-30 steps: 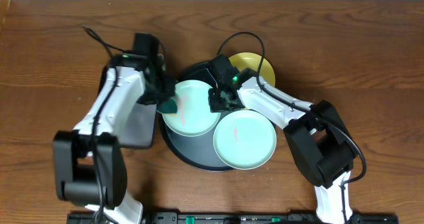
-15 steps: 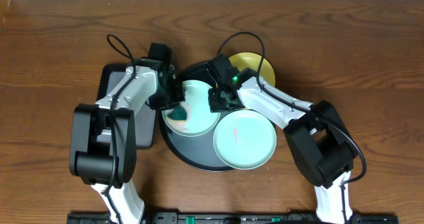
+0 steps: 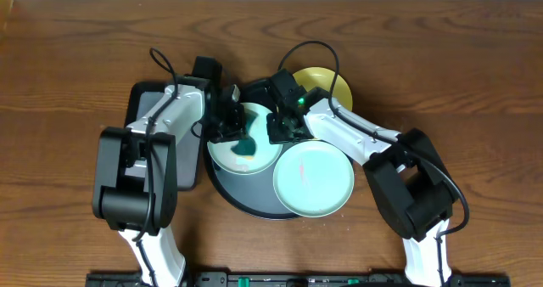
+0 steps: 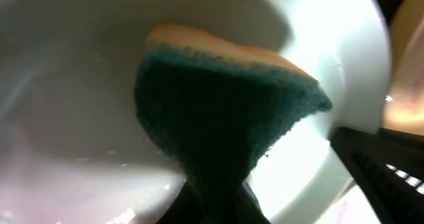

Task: Clean dirty plates on tray and stack at the side
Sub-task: 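Scrub the upper mint plate with the sponge while right gripper holds it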

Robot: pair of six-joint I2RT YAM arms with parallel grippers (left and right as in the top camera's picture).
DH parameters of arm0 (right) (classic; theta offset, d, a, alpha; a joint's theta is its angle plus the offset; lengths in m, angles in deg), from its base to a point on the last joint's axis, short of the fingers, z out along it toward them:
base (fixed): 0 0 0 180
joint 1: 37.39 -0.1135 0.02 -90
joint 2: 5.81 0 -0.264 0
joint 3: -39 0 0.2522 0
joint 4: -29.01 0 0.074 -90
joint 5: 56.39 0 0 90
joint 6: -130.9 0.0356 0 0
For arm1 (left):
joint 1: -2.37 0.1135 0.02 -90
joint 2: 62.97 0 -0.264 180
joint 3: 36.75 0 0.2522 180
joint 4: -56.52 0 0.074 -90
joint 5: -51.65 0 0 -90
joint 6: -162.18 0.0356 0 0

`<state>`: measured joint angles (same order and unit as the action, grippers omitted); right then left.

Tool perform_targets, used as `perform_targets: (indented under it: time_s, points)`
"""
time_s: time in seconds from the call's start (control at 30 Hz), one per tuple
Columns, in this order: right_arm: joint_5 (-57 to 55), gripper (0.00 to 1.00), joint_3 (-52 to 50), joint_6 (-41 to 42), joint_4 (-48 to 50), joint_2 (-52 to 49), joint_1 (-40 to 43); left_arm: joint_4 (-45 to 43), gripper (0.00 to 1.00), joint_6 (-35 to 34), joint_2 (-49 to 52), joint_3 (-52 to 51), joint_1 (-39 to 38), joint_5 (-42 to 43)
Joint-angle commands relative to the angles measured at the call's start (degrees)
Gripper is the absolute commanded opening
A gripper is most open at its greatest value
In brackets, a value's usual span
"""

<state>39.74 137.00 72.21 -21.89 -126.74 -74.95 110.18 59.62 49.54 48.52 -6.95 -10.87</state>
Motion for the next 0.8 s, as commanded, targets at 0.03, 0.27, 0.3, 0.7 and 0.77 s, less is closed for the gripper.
perform_targets:
  time_s: [0.03, 0.27, 0.3, 0.7, 0.77]
  points:
    - [-1.22, 0.01, 0.02, -0.28, 0.13, -1.73, -0.37, 3.52, 0.07, -9.53, 0.52, -0.28, -0.42, -19.26]
    - [-1.60, 0.01, 0.02, -0.26, 0.17, -1.73, -0.37, 7.82, 0.07, -16.61, -0.28, -0.31, -0.44, -28.26]
    - [-1.62, 0.01, 0.02, -0.26, 0.17, -1.73, -0.37, 7.80, 0.07, -16.72, -0.28, -0.31, -0.48, -28.44]
    - [-1.62, 0.01, 0.02, -0.26, 0.15, -1.73, -0.35, 8.61, 0.08, 9.18, -1.29, 1.40, -3.17, -2.19]
    - [-1.62, 0.01, 0.02, -0.26, 0.13, -1.73, -0.35, 9.62, 0.07, 10.01, -1.29, 1.38, -3.32, -1.31]
